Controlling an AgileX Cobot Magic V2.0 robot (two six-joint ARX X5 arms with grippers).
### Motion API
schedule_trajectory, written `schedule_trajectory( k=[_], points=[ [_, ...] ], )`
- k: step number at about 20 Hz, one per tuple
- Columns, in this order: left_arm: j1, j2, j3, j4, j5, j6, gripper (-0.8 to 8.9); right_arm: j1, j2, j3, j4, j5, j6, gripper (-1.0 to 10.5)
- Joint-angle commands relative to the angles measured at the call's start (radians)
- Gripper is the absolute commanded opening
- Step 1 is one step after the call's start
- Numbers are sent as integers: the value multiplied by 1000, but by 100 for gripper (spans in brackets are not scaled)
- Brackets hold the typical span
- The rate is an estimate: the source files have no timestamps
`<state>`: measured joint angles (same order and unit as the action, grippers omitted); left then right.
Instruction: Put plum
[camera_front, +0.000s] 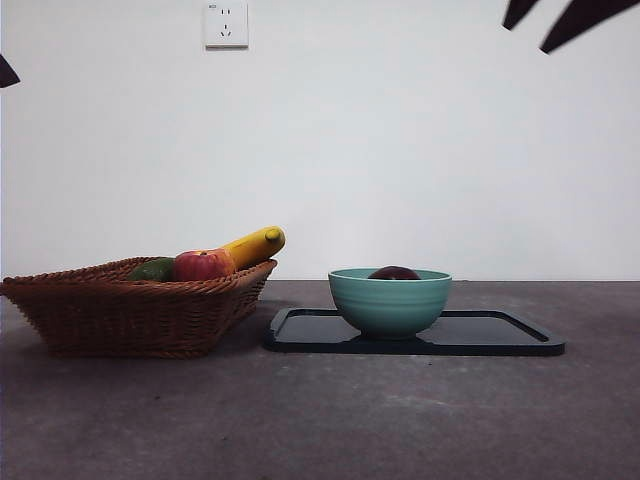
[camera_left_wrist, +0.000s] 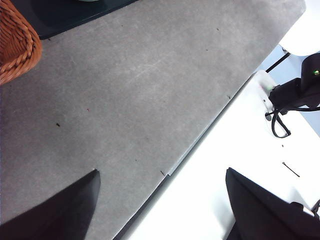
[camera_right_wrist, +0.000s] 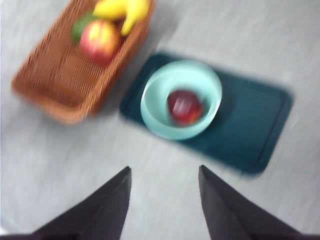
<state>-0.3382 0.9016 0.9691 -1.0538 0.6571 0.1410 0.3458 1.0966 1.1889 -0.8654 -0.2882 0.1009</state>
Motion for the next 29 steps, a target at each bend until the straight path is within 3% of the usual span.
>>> schedule_trajectory(
  k=[1, 11, 24, 29],
  points=[
    [-5, 5, 11, 8, 5, 12, 401, 28, -79, -90, 1, -7, -10, 216],
    [-5, 5, 11, 7, 5, 11, 401, 98, -402, -349, -5, -64, 26, 216],
    [-5, 5, 11, 6, 5, 11, 401, 98, -412, -352, -11, -64, 45, 216],
    [-24, 5, 12, 57, 5, -31, 402, 98, -412, -352, -11, -64, 45, 216]
  ],
)
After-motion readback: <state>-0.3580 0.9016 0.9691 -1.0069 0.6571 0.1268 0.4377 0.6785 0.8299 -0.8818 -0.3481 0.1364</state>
